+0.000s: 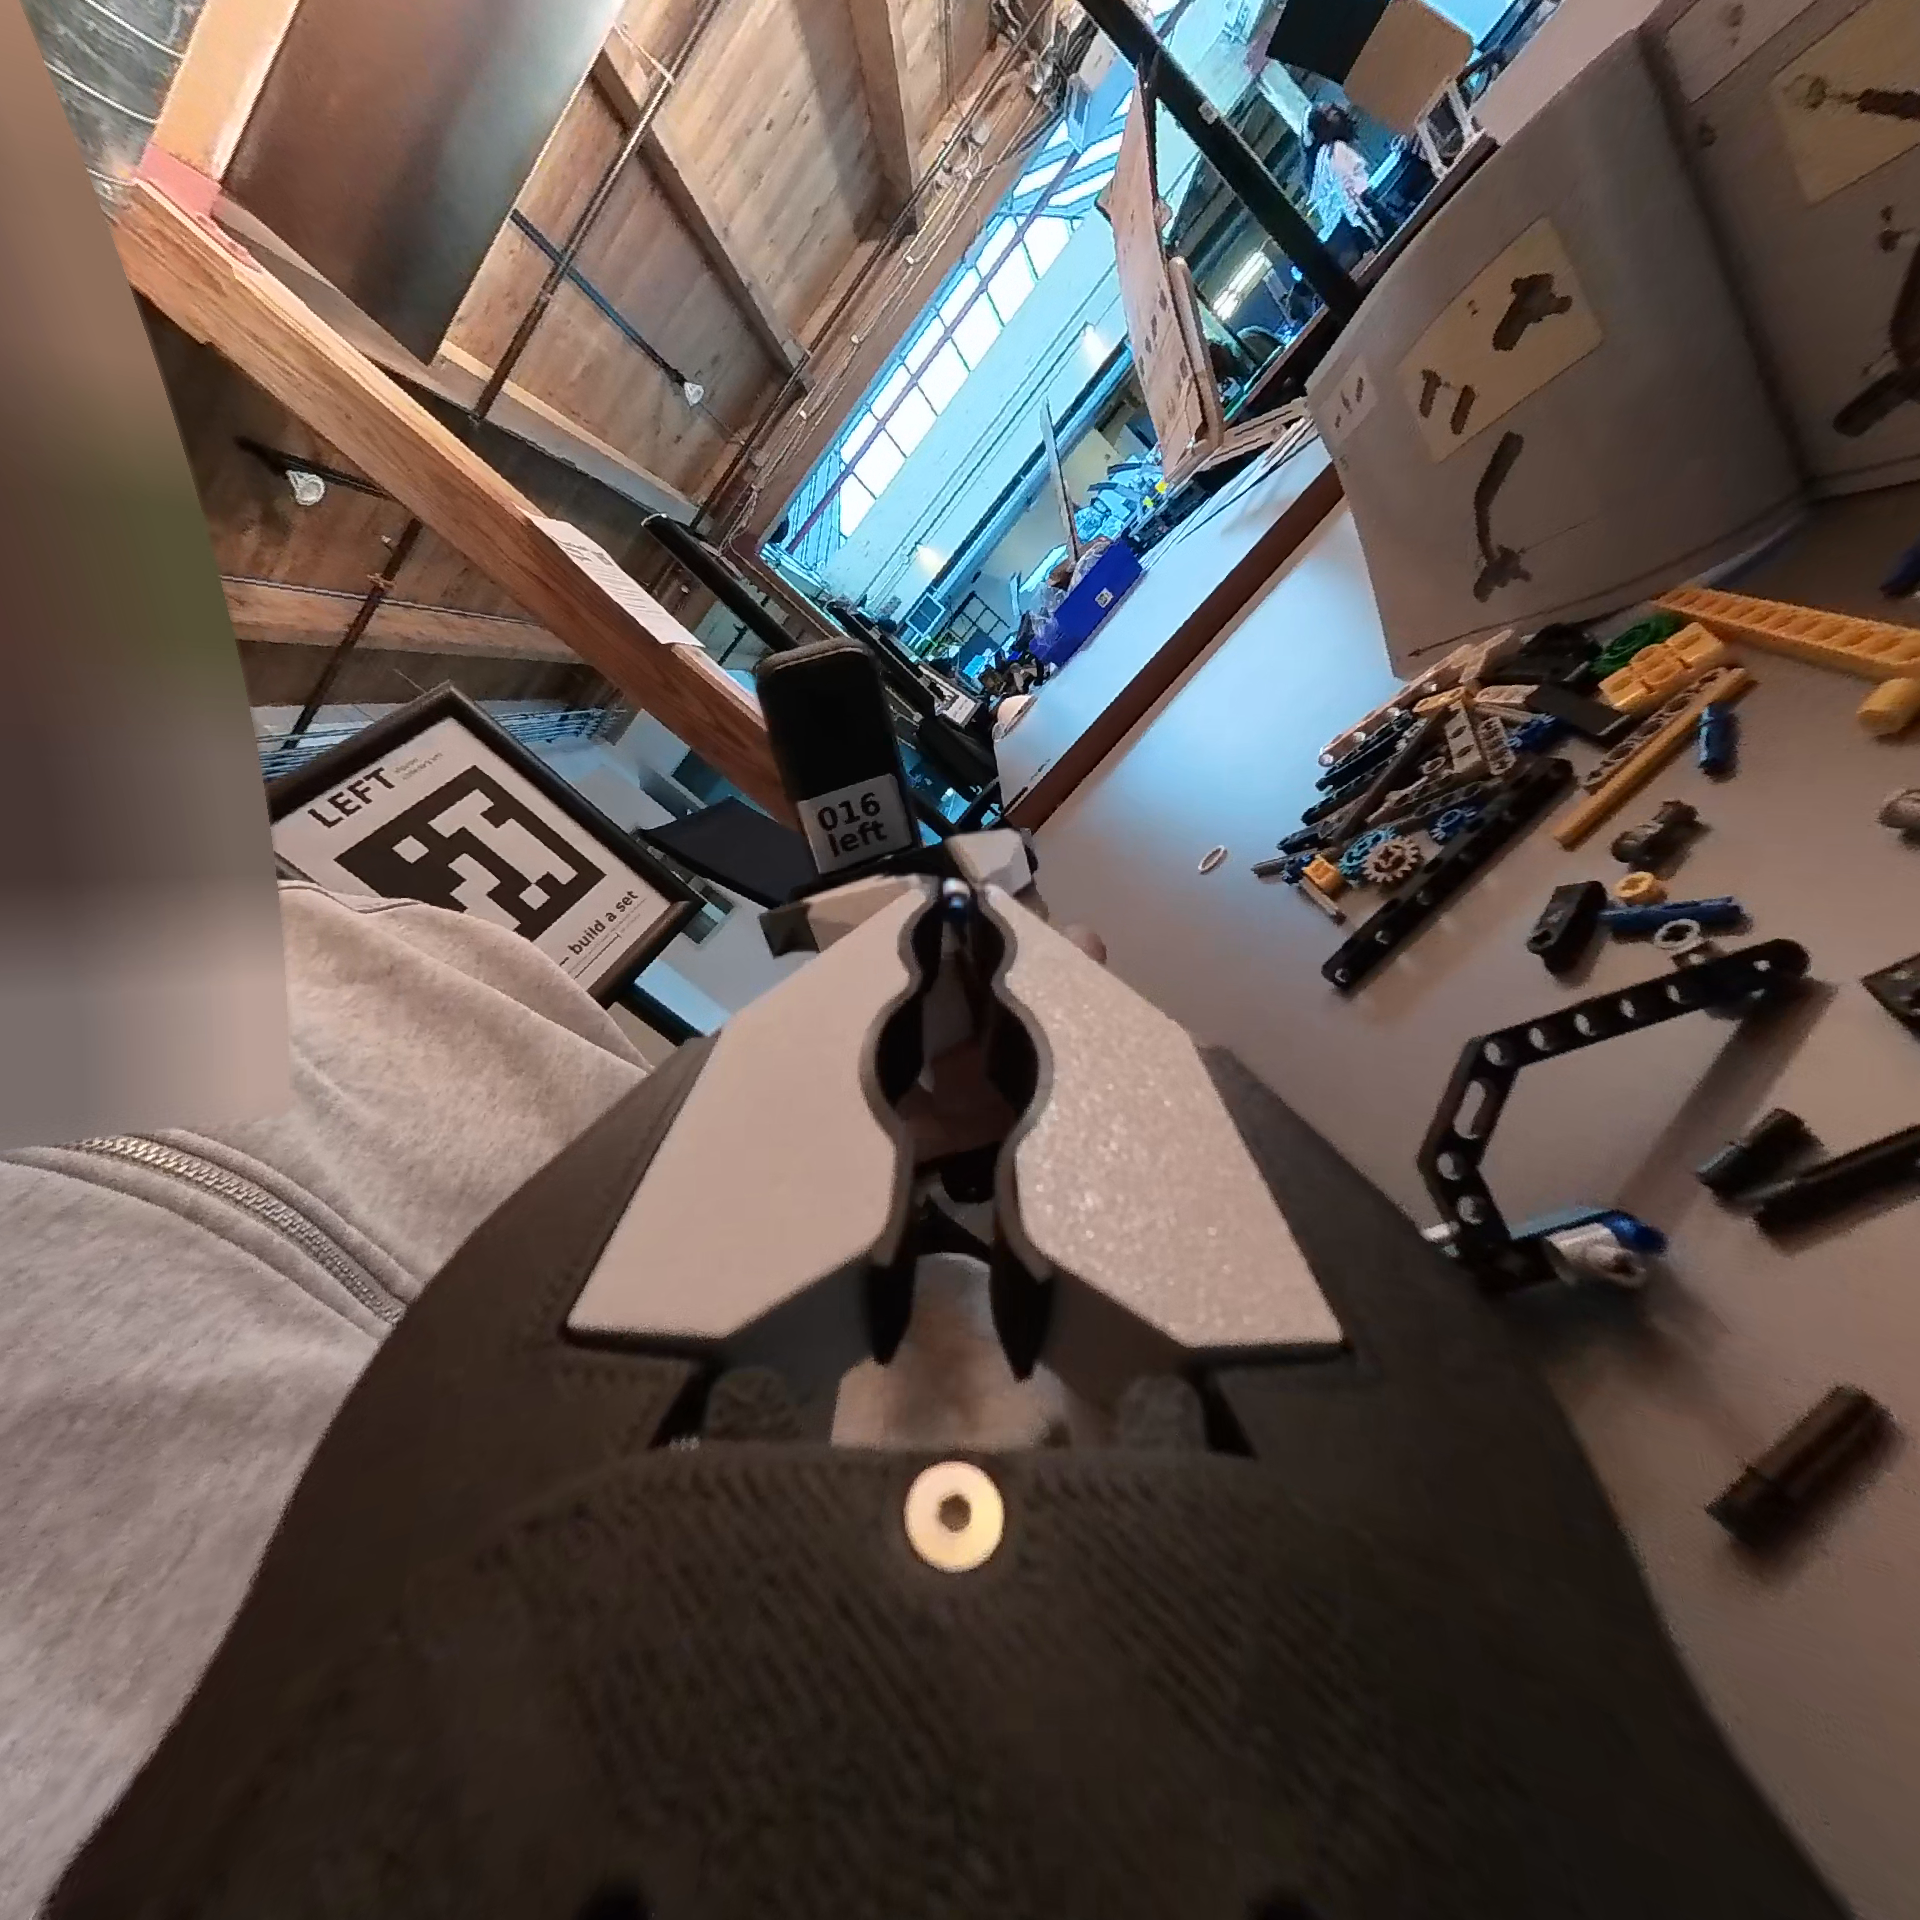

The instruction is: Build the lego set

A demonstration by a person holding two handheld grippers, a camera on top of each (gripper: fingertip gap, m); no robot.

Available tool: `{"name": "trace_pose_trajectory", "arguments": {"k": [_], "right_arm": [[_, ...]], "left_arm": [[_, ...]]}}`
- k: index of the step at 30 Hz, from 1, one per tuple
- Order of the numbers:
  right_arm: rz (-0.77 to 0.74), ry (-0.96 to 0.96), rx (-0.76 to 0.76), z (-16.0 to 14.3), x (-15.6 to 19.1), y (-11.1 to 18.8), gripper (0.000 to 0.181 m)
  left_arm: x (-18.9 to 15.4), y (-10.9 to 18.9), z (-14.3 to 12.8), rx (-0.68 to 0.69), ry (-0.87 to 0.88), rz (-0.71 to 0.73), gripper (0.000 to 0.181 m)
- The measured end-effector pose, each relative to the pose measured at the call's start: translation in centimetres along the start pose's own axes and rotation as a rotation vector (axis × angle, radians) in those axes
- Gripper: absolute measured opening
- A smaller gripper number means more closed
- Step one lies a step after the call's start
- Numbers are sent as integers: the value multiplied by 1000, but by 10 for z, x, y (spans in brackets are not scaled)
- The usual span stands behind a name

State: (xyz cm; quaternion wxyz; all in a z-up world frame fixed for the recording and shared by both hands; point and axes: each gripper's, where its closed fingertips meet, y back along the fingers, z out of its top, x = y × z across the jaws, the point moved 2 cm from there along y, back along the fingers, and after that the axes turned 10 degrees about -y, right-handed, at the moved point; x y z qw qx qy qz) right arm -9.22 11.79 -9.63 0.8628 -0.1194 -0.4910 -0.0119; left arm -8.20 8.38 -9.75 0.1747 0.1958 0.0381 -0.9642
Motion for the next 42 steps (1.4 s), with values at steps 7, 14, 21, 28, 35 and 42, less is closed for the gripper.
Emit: {"name": "trace_pose_trajectory", "arguments": {"k": [7, 14, 21, 28, 35, 42], "right_arm": [[37, -25, 26, -4, 3, -1, 1], [30, -47, 63, -8, 3, -4, 1], [57, -47, 29, -3, 8, -4, 1], [23, -36, -19, 4, 3, -1, 2], [17, -83, -18, 0, -2, -11, 1], [10, -98, -15, -1, -5, -11, 1]], "left_arm": [[1, 1, 5, -72, 120, -56, 0], [2, 3, 7, -70, 92, -53, 0], [1, 0, 11, -86, 59, -55, 0], [0, -2, 7, -81, 22, -53, 9], [1, 2, 12, -133, -181, 90, 13], [2, 1, 9, -116, -185, 80, 15]]}}
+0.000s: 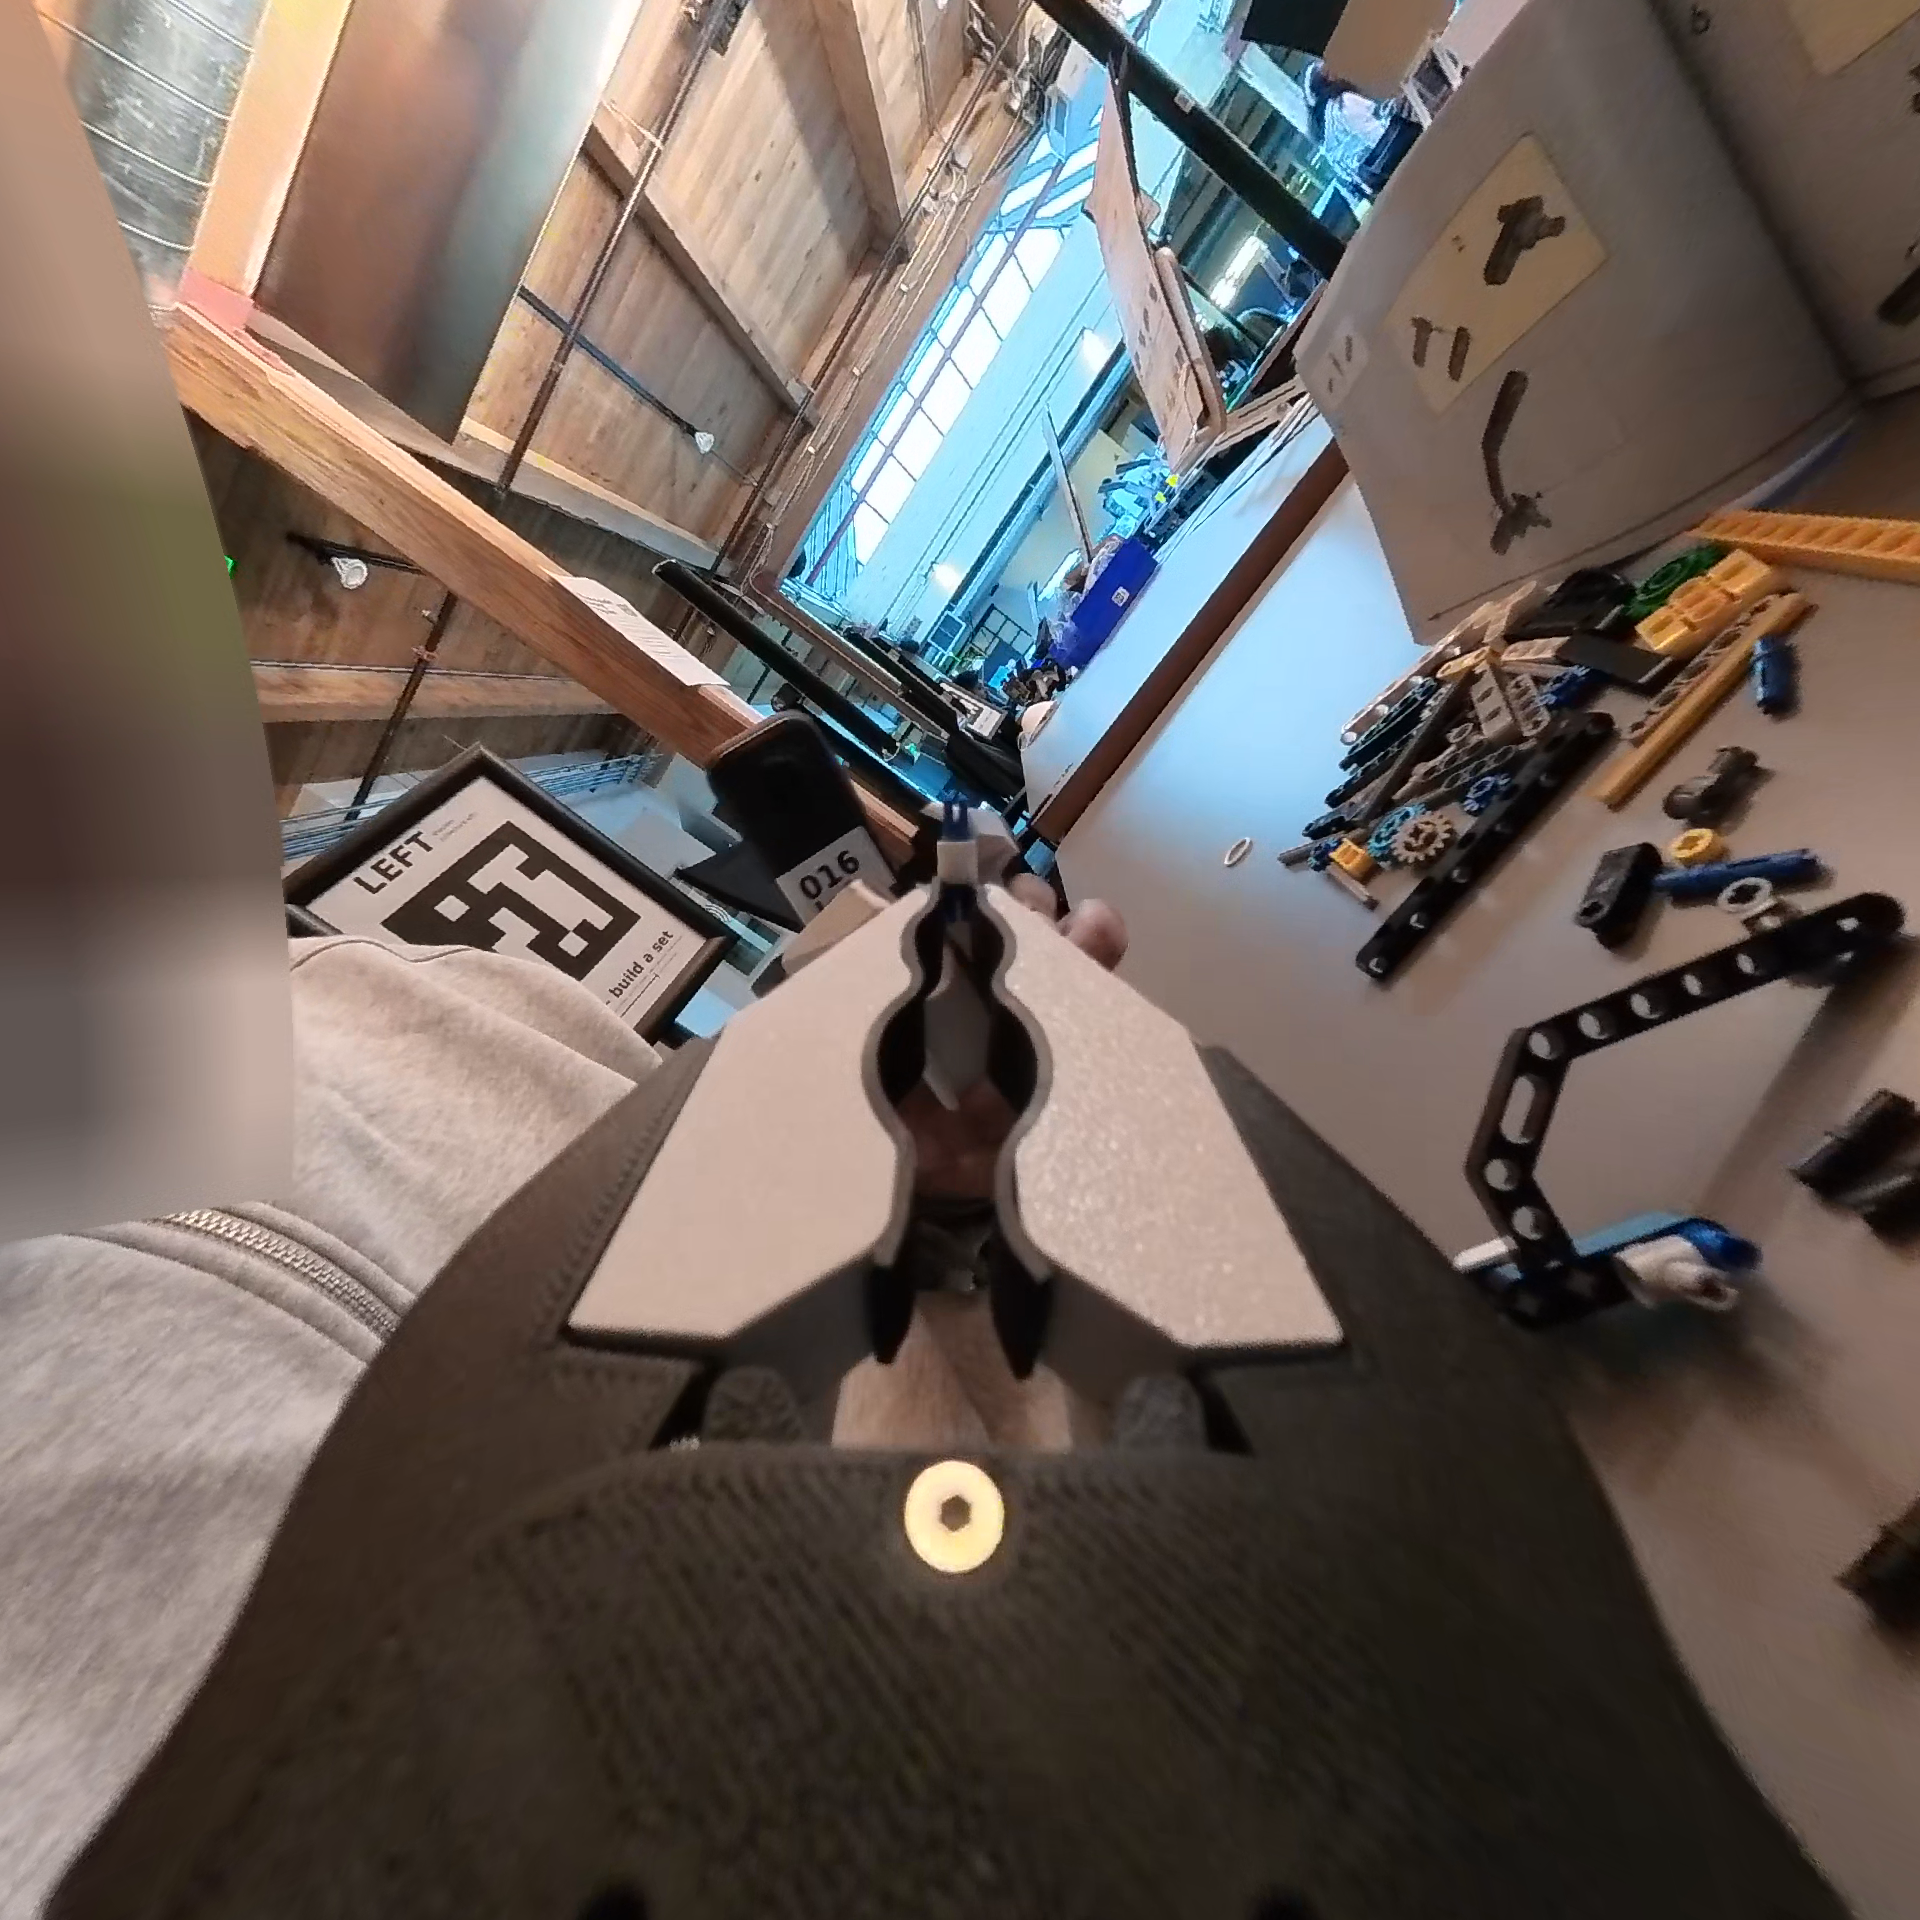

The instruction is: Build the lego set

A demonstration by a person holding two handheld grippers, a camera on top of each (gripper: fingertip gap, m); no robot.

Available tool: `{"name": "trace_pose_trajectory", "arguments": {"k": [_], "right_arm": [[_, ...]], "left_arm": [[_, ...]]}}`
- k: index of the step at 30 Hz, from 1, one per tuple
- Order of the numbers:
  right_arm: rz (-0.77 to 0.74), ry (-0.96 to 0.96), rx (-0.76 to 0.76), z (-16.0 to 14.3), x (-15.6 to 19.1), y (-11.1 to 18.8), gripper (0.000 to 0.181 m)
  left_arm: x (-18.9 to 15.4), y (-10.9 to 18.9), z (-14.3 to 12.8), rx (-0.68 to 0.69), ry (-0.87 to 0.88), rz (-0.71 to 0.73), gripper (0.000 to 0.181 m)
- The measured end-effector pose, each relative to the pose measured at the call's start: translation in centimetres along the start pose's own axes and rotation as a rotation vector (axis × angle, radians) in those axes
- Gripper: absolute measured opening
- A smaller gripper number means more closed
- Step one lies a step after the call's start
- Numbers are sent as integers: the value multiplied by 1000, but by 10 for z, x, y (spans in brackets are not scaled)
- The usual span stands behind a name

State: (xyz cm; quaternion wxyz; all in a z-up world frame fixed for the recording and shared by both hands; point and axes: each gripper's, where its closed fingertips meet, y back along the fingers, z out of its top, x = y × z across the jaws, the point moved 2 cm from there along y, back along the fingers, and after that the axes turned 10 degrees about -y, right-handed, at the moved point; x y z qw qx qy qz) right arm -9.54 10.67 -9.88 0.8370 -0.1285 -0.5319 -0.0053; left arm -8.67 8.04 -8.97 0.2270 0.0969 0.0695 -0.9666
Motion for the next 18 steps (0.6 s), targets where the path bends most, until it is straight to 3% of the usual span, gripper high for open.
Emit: {"name": "trace_pose_trajectory", "arguments": {"k": [6, 11, 12, 18], "right_arm": [[11, -25, 46, -8, 1, -5, 0], [-33, -27, 42, -7, -7, -2, 0], [-44, -32, 43, -7, -9, -2, 0], [-37, -42, 52, -9, -9, -2, 0]], "left_arm": [[-10, -4, -5, 29, -32, -60, 26], [-6, -5, -8, 59, -29, -49, 20], [-6, -4, -7, 50, -13, -54, 9], [-5, -3, -8, 47, 42, -76, 9]]}}
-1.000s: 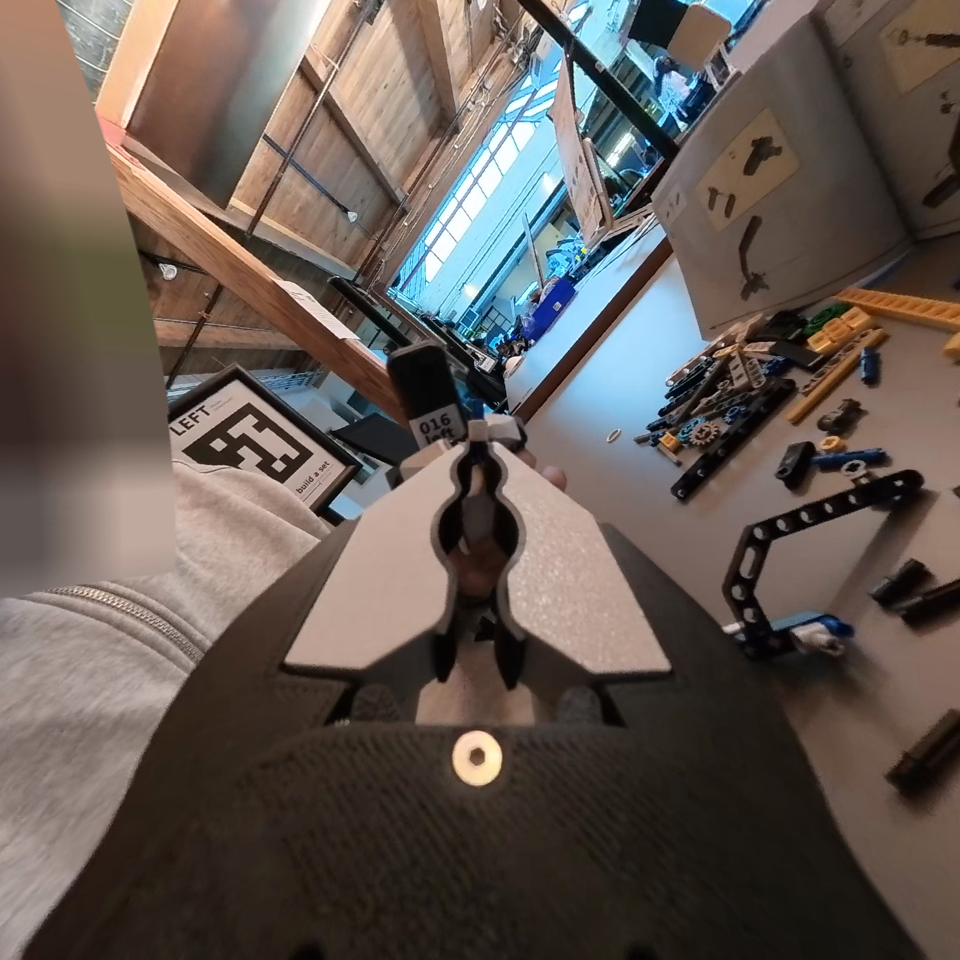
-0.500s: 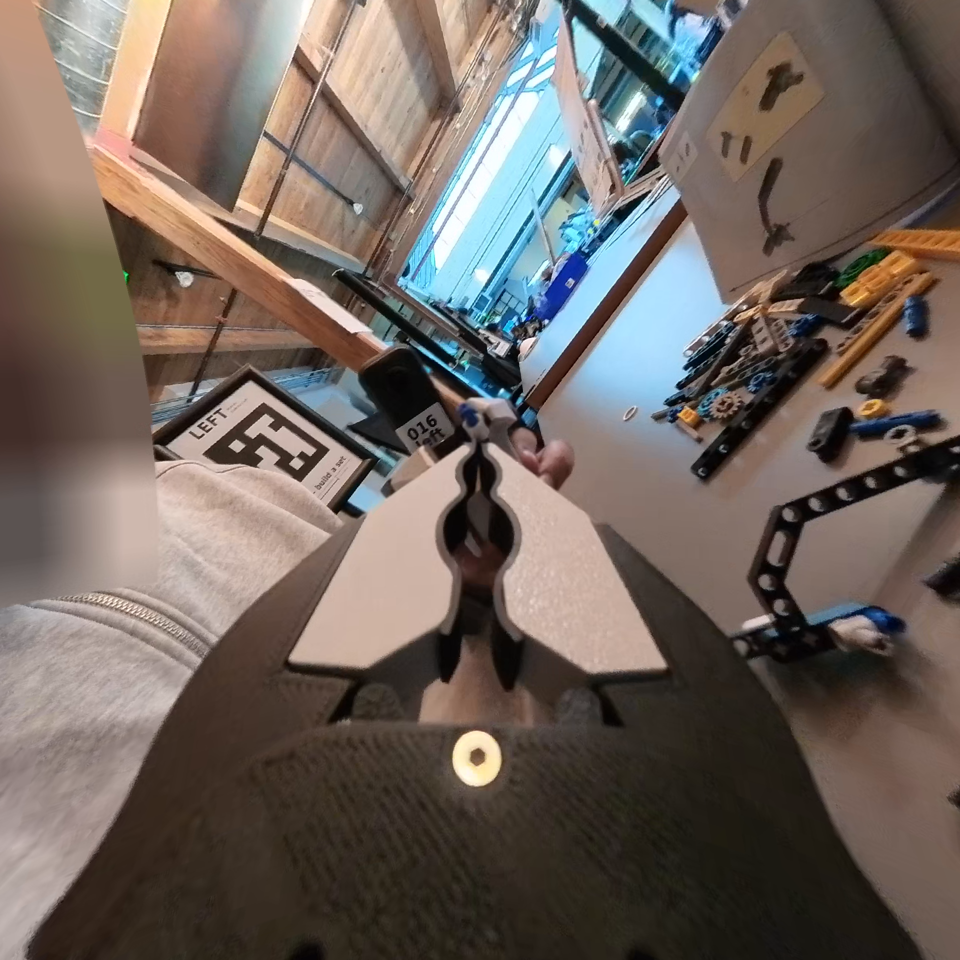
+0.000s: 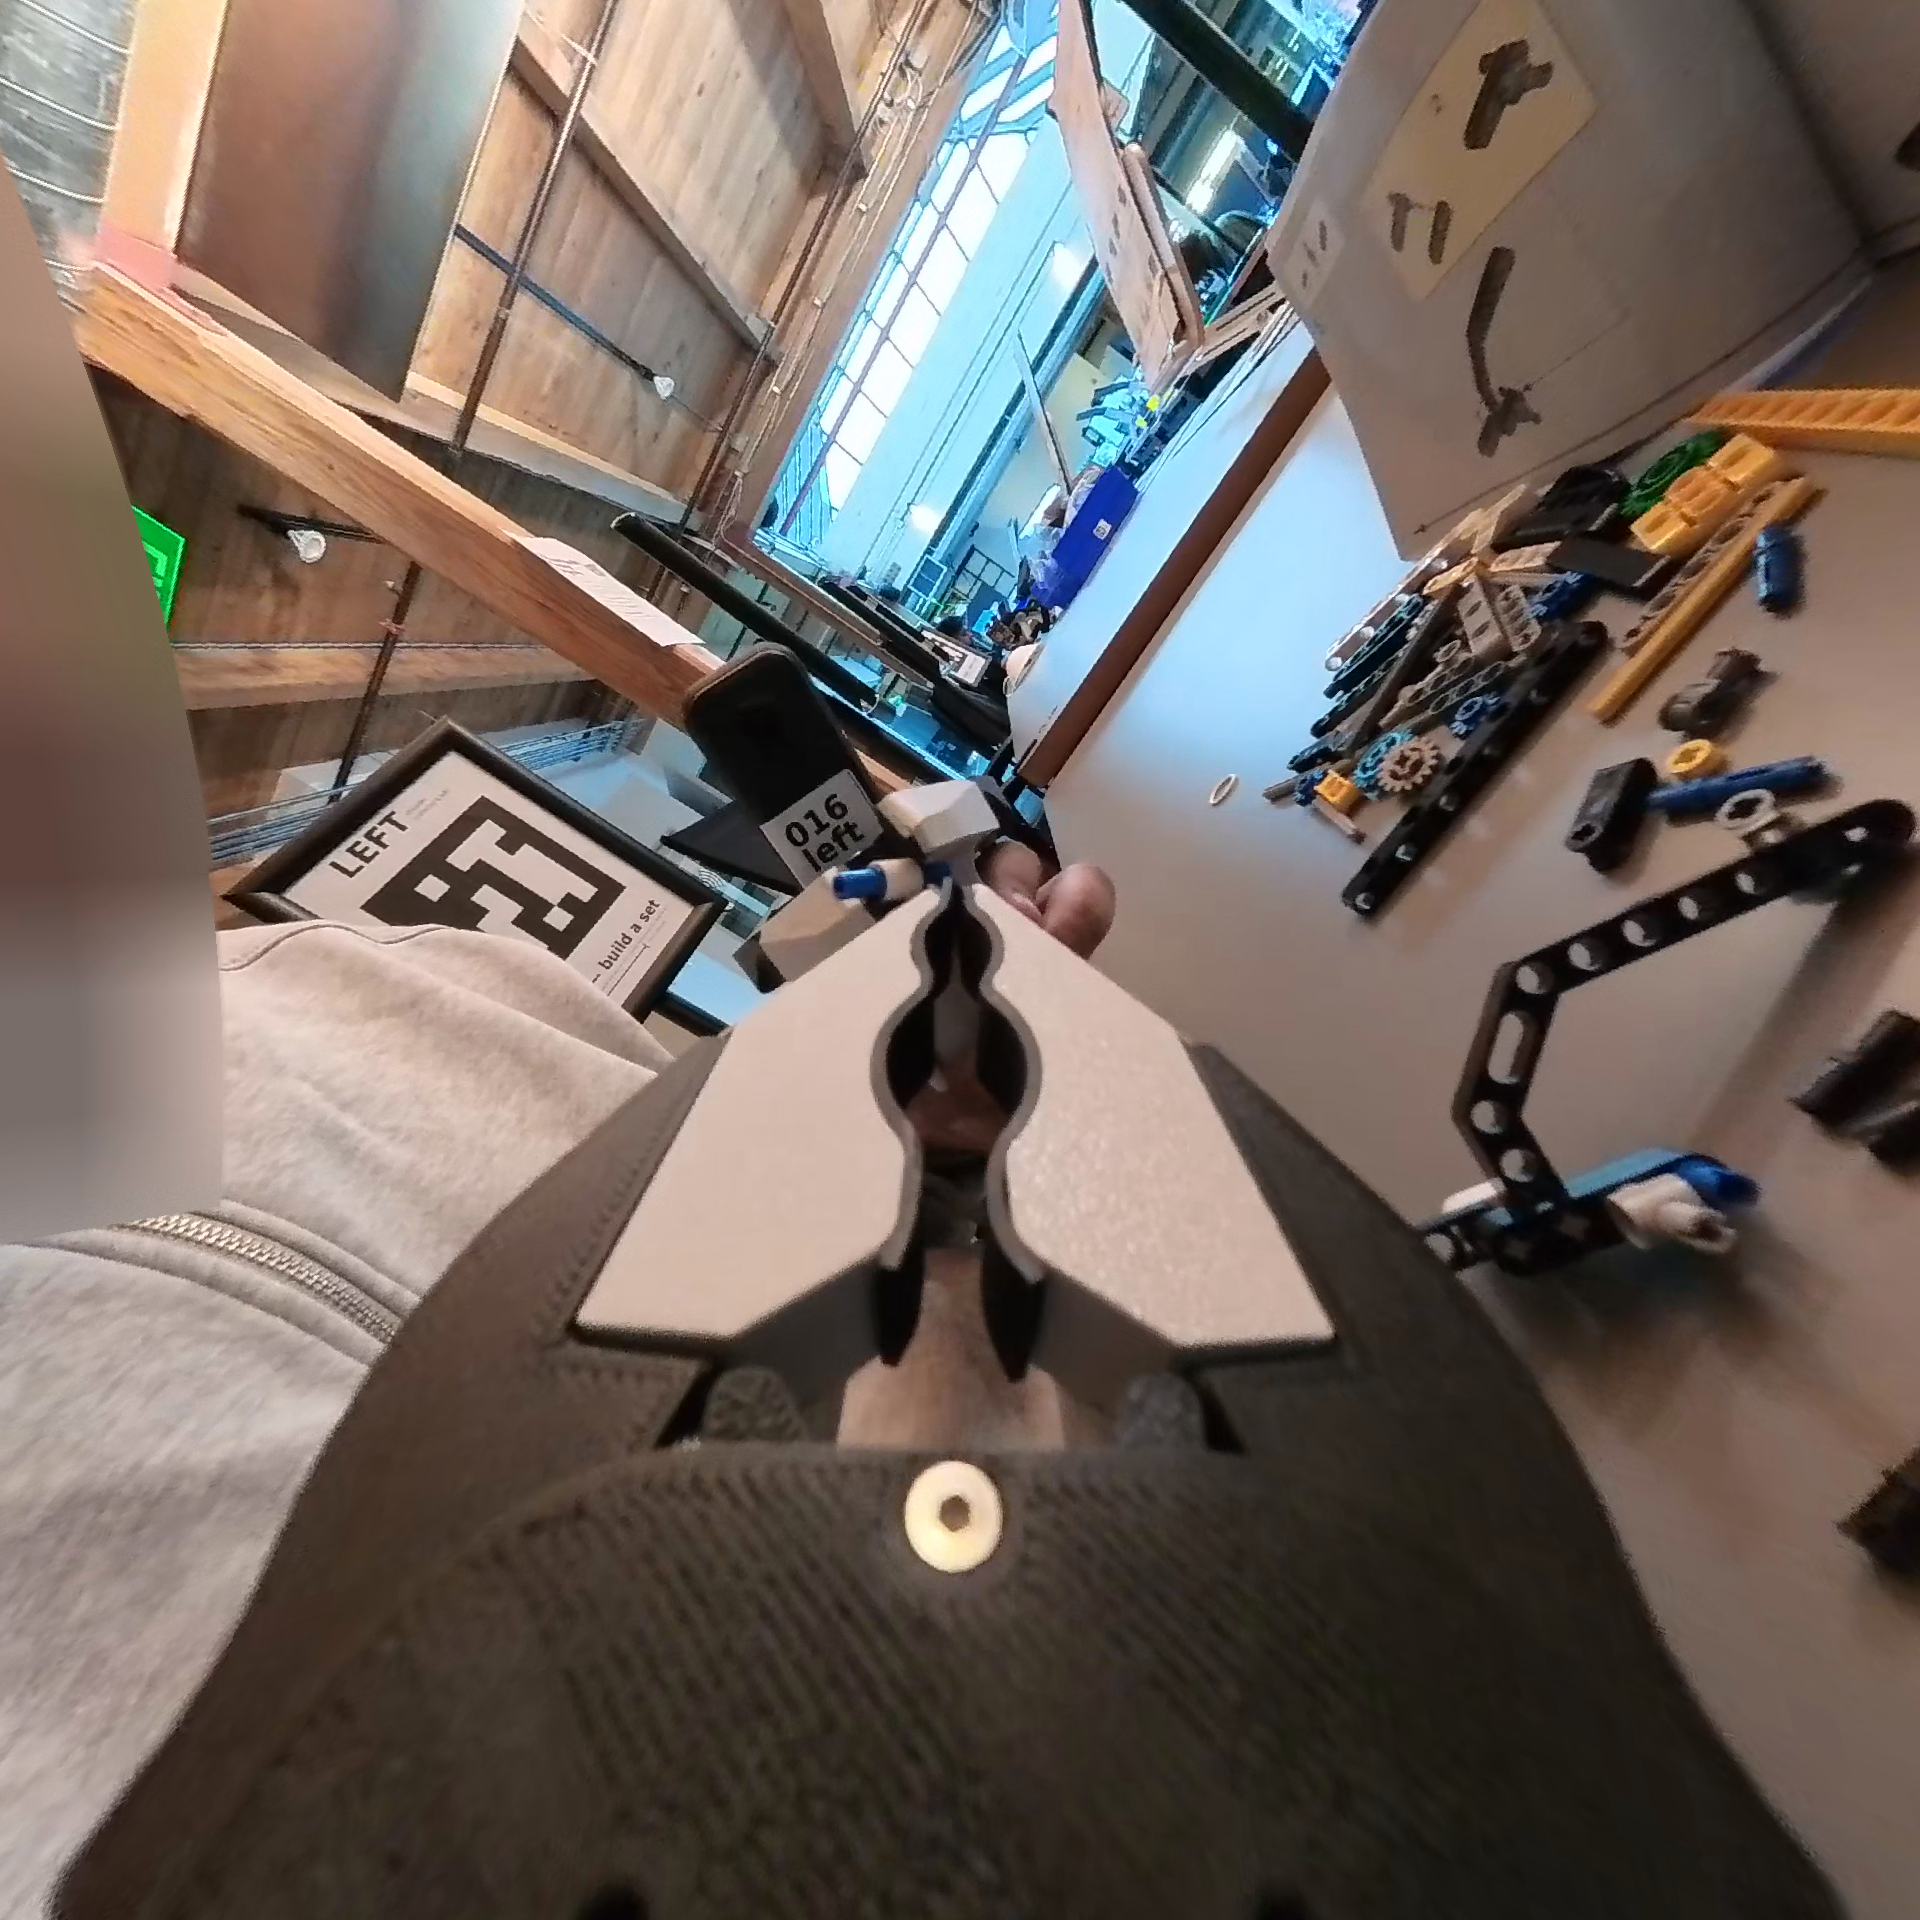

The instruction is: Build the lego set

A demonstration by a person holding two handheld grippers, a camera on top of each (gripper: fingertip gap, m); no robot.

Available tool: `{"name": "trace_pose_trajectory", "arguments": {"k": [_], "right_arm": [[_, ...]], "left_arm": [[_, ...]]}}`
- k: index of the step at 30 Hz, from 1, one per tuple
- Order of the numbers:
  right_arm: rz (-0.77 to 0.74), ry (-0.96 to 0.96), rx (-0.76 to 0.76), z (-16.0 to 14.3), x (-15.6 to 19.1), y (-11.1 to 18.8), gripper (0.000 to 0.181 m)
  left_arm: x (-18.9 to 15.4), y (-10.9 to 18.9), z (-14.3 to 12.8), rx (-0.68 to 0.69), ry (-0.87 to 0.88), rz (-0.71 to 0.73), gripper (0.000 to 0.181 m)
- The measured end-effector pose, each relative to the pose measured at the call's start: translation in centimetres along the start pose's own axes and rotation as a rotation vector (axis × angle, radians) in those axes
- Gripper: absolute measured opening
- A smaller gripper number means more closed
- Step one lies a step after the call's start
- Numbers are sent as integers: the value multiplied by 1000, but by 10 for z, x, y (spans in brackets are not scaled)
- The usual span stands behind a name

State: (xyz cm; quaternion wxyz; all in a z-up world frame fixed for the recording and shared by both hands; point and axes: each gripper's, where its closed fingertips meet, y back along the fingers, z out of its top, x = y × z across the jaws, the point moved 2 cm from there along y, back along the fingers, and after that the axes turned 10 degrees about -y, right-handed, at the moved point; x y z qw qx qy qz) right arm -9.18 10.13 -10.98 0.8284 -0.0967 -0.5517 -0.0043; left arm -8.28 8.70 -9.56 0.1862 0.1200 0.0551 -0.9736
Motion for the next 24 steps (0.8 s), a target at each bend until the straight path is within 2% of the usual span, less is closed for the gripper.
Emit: {"name": "trace_pose_trajectory", "arguments": {"k": [3, 6, 10, 13, 16, 19, 24], "right_arm": [[2, -3, -7, 2, 0, 2, 0], [-35, 66, -39, 10, 0, 11, 10], [-60, 200, -59, 14, 10, 13, 26], [-159, 320, -37, 10, 7, 9, 24], [-257, 391, 6, 7, -1, 7, 19], [-221, 384, 7, 5, 3, 7, 5], [-163, 307, -19, 8, 4, 10, 2]], "left_arm": [[5, 2, 1, -6, 1, 22, 9], [17, 7, 0, -5, 19, 84, 8], [18, 5, -10, 93, -103, 130, 8], [16, 1, -15, 140, -163, 147, 8], [13, 1, -13, 121, -170, 147, 8], [12, 1, -13, 123, -165, 130, 8], [9, 2, -11, 105, -169, 110, 8]]}}
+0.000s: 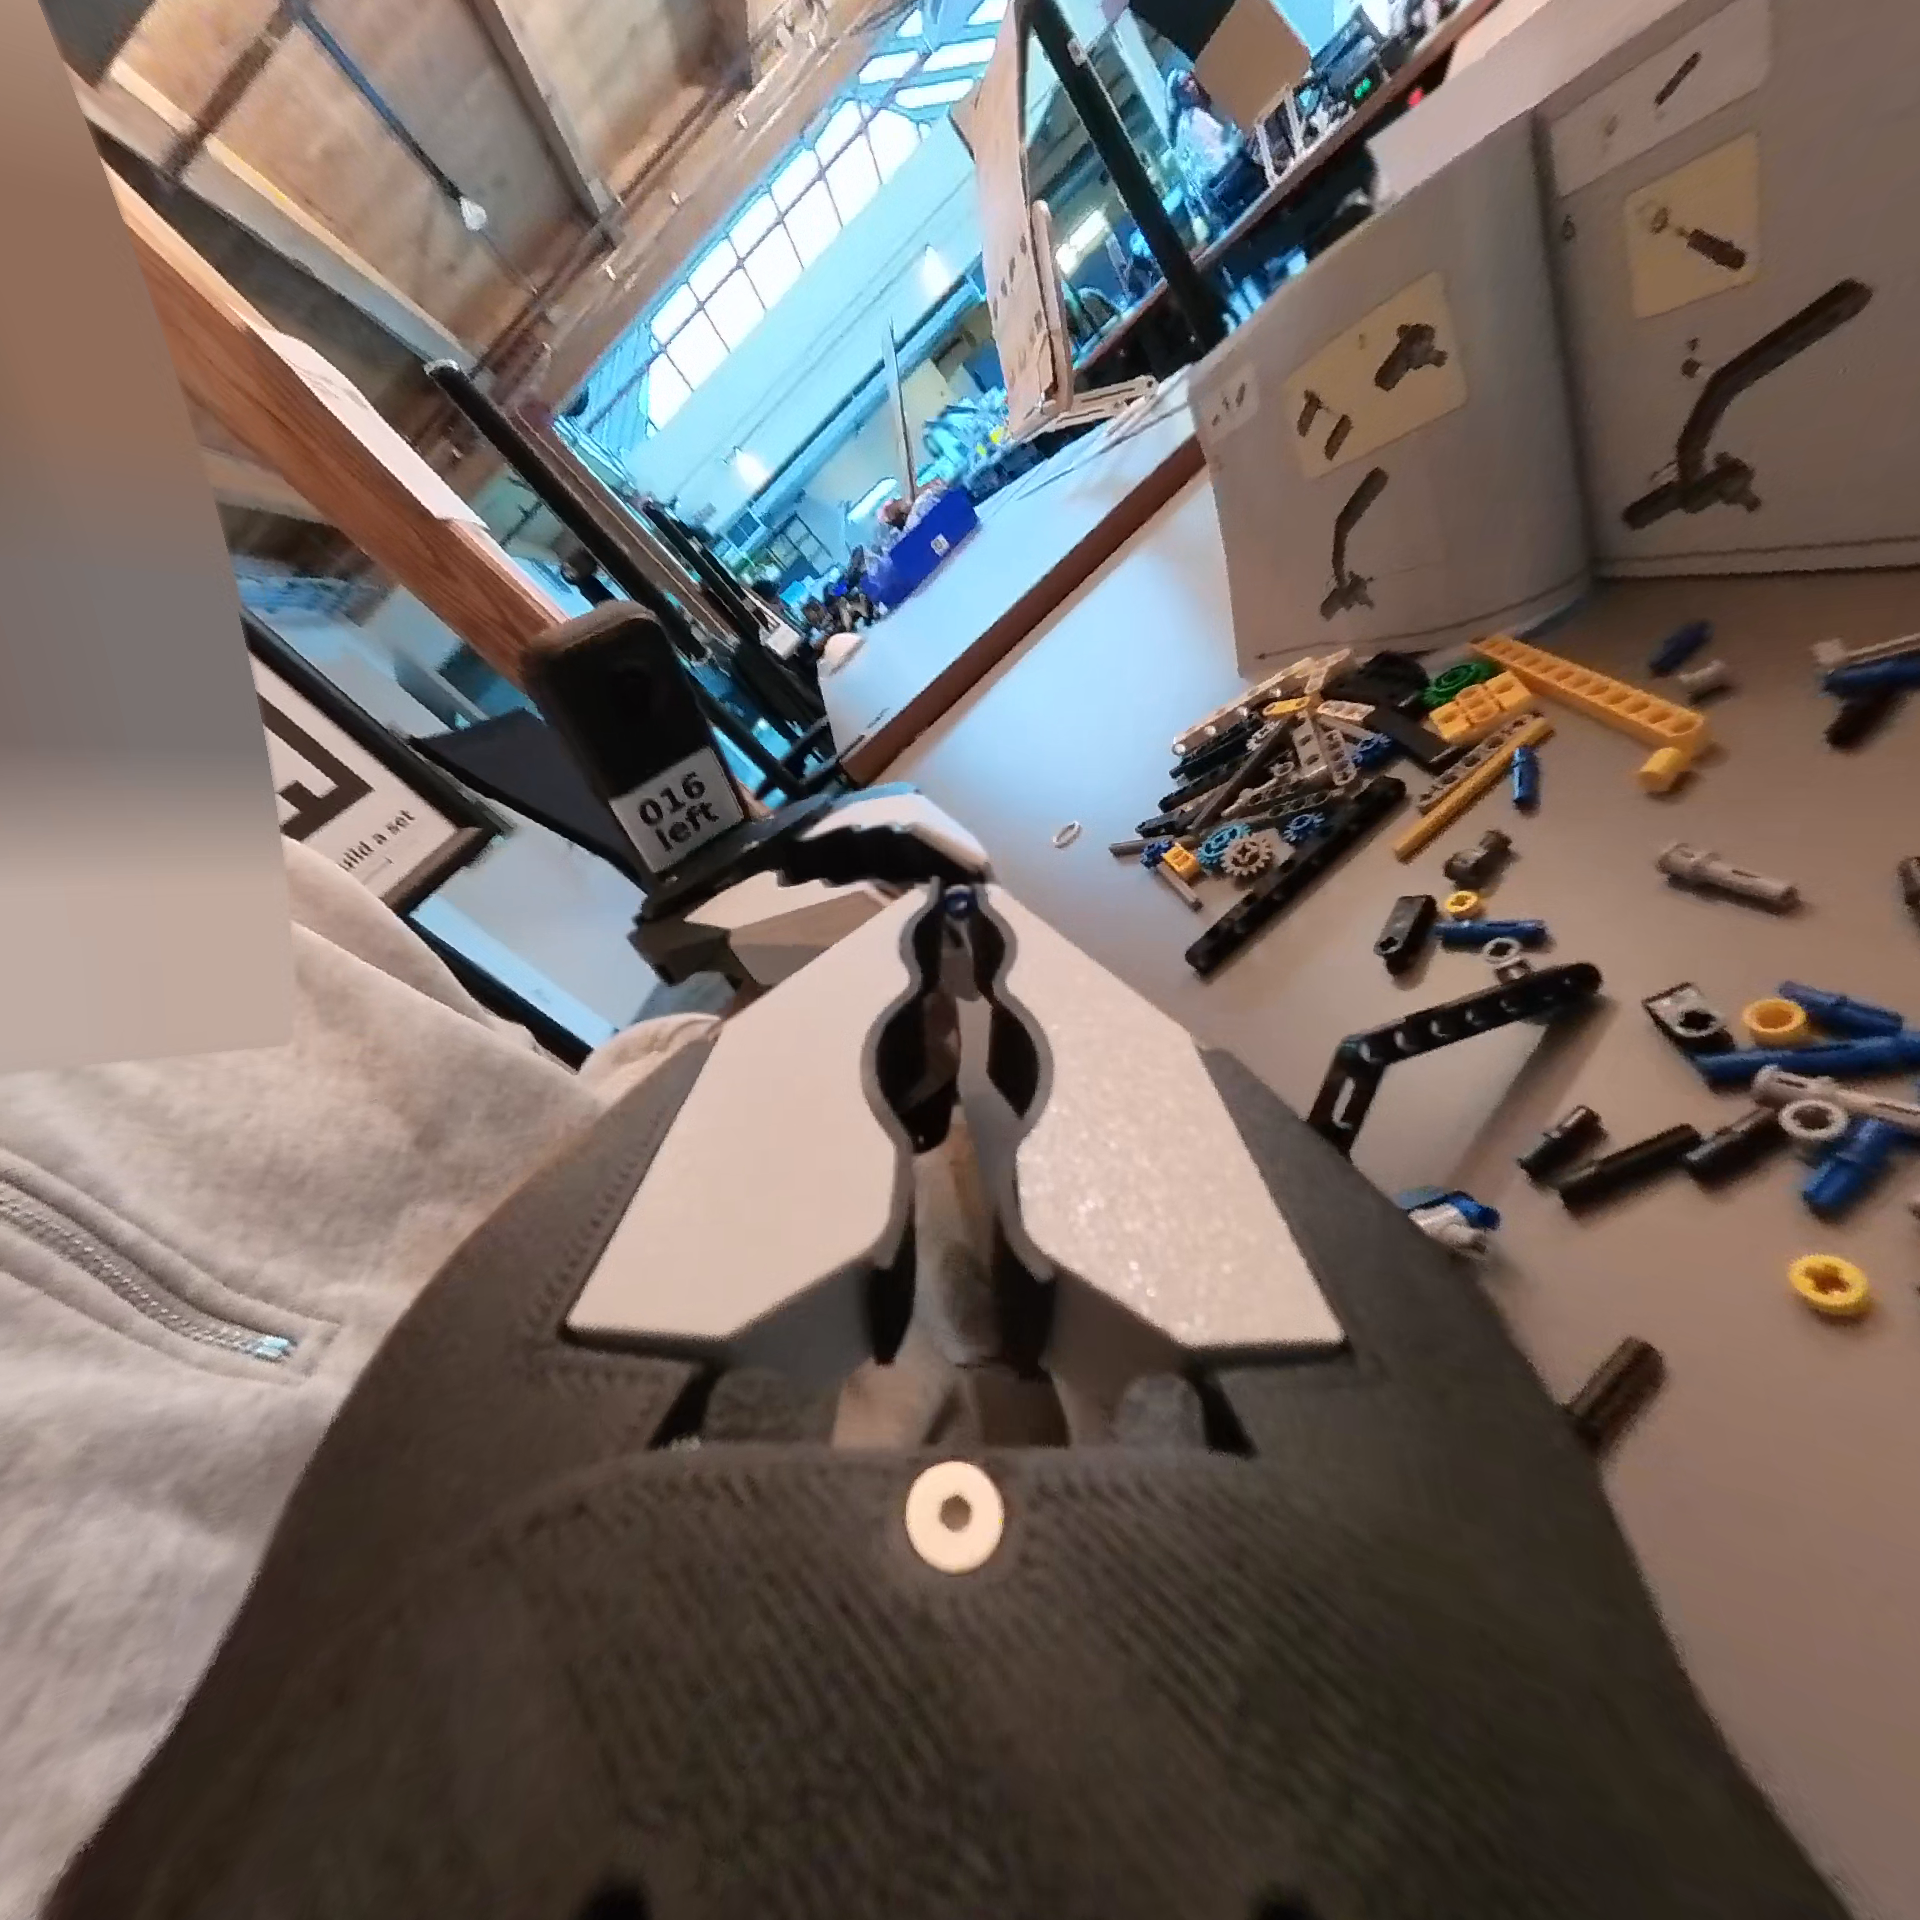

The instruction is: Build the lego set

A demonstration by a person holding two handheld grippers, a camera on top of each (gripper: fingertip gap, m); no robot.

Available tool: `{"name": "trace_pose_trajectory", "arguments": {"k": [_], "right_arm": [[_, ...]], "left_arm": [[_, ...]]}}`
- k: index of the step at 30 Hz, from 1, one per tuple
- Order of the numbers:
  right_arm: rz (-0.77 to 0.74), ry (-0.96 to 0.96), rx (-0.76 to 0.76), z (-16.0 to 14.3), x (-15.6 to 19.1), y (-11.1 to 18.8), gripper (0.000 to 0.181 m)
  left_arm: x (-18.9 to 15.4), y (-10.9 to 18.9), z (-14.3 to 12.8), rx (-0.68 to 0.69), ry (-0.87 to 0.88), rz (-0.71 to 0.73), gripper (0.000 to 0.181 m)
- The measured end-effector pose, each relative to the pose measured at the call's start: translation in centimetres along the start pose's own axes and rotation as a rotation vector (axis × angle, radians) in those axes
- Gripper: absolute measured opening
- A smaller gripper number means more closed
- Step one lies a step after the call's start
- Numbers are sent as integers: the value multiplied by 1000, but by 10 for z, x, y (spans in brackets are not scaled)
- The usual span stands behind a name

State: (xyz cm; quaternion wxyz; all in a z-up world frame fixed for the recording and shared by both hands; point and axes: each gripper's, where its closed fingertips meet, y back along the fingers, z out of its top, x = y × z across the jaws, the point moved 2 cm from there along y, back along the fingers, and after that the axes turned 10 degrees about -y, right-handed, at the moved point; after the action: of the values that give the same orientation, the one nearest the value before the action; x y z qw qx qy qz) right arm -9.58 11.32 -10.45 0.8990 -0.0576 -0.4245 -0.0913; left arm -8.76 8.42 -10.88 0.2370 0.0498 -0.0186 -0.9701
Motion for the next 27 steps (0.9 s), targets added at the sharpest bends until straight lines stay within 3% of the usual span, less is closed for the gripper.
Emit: {"name": "trace_pose_trajectory", "arguments": {"k": [8, 15, 27], "right_arm": [[144, -155, -54, 8, 5, 7, 2], [244, -246, -29, 2, 12, 2, 2], [236, -197, 15, -12, 5, 1, 2]], "left_arm": [[0, 5, 7, -98, 137, -73, 21], [-8, 7, 15, -167, 176, -141, 19], [-9, 8, 1, -144, 197, -166, 9]]}}
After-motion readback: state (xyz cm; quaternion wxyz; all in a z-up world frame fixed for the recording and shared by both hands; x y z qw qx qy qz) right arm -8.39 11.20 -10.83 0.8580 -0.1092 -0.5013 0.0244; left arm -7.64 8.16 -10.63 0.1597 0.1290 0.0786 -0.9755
